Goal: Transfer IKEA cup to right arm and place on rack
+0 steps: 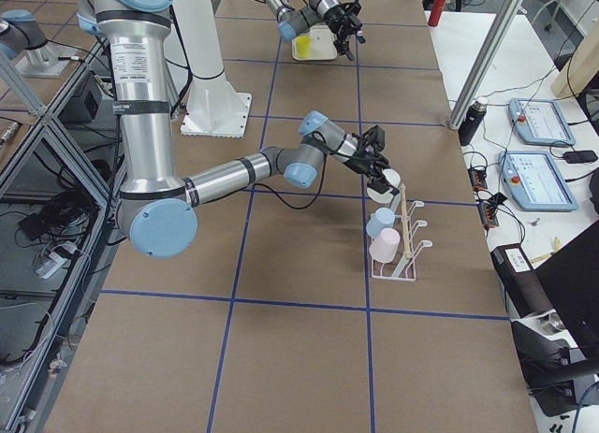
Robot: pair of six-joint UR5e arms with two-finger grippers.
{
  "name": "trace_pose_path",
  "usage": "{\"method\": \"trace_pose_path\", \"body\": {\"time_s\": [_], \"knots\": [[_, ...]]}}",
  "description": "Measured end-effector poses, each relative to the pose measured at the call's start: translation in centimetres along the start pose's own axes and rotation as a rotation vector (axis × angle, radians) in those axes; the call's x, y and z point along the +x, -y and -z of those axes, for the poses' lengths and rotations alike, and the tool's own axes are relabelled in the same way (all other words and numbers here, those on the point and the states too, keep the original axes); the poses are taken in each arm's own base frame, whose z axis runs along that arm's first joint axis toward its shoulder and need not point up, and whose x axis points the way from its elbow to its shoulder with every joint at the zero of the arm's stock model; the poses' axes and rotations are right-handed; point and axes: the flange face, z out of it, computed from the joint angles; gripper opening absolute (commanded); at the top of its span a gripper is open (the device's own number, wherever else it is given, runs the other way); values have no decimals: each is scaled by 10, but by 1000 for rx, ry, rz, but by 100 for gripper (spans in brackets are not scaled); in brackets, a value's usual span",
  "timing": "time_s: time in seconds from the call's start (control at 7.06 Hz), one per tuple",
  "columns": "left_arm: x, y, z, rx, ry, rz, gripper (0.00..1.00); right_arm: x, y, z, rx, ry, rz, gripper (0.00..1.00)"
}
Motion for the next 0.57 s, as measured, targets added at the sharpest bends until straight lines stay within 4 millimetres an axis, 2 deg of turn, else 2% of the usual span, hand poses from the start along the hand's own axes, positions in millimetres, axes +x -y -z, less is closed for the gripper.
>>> {"method": "trace_pose_path", "body": {"time_s": [0.57], "knots": [[-2, 0, -1, 2, 3, 2, 100, 2, -4, -4, -6, -10, 5, 0]]}}
